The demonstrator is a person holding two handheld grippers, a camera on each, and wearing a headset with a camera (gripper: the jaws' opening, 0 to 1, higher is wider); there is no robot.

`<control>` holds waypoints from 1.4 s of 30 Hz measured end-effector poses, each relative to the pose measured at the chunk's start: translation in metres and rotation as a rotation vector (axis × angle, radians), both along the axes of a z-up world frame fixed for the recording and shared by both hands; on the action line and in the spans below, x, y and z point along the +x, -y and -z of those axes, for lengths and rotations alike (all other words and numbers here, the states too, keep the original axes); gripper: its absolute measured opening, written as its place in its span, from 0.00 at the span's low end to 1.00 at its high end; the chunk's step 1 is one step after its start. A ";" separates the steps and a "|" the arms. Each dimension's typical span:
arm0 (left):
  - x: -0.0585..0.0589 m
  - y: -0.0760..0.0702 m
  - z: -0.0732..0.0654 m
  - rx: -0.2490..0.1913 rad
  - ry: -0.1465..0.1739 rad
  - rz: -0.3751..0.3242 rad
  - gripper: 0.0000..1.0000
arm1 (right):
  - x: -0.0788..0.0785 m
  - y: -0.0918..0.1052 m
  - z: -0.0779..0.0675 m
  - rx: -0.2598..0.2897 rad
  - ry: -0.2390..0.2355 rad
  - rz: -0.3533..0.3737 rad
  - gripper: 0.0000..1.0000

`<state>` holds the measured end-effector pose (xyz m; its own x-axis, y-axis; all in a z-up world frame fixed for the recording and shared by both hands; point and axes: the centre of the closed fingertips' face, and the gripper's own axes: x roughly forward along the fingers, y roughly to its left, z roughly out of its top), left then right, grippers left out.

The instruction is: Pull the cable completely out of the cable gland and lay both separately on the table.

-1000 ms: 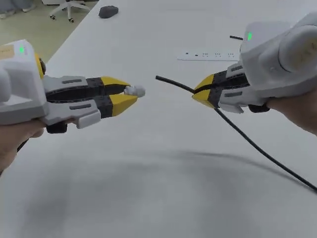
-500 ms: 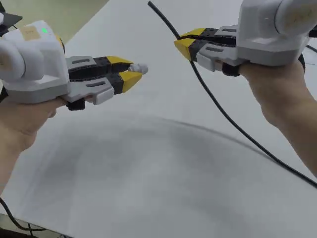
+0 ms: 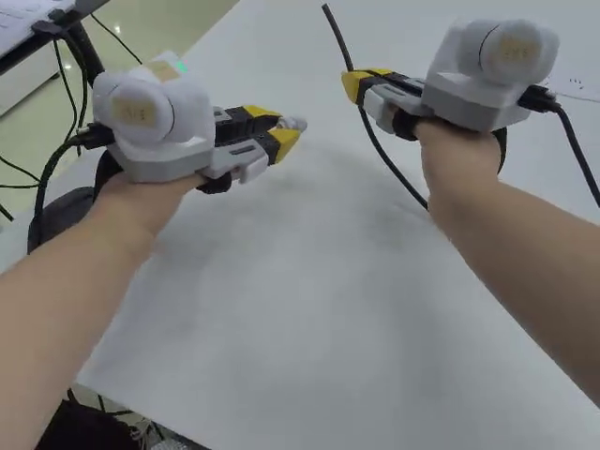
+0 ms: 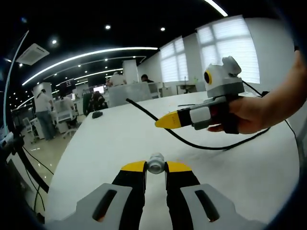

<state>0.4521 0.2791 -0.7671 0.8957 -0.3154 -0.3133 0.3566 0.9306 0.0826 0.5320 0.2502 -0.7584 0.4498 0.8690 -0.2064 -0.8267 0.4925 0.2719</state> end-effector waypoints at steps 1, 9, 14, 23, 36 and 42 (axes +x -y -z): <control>0.002 -0.009 0.010 0.025 -0.032 -0.050 0.15 | 0.002 -0.002 0.009 0.005 -0.052 0.017 0.00; 0.014 -0.011 0.036 0.005 -0.068 -0.072 0.15 | 0.011 -0.013 0.042 -0.084 -0.021 0.002 0.00; 0.015 -0.011 0.045 0.006 -0.086 -0.070 0.15 | 0.008 -0.016 0.050 -0.112 -0.036 -0.006 0.00; 0.015 -0.009 0.044 -0.012 -0.095 -0.078 0.15 | 0.006 -0.020 0.061 -0.214 0.044 -0.032 0.00; 0.011 -0.008 0.050 -0.029 -0.141 -0.095 0.44 | -0.003 -0.013 0.063 -0.335 0.116 -0.097 0.21; 0.005 -0.001 0.037 -0.033 -0.136 -0.088 0.97 | 0.004 0.018 0.044 -0.365 0.093 -0.036 0.77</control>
<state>0.4568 0.2797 -0.8043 0.8703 -0.2496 -0.4246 0.2794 0.9601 0.0083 0.5358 0.2321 -0.8026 0.4513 0.7614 -0.4654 -0.8584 0.5129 0.0067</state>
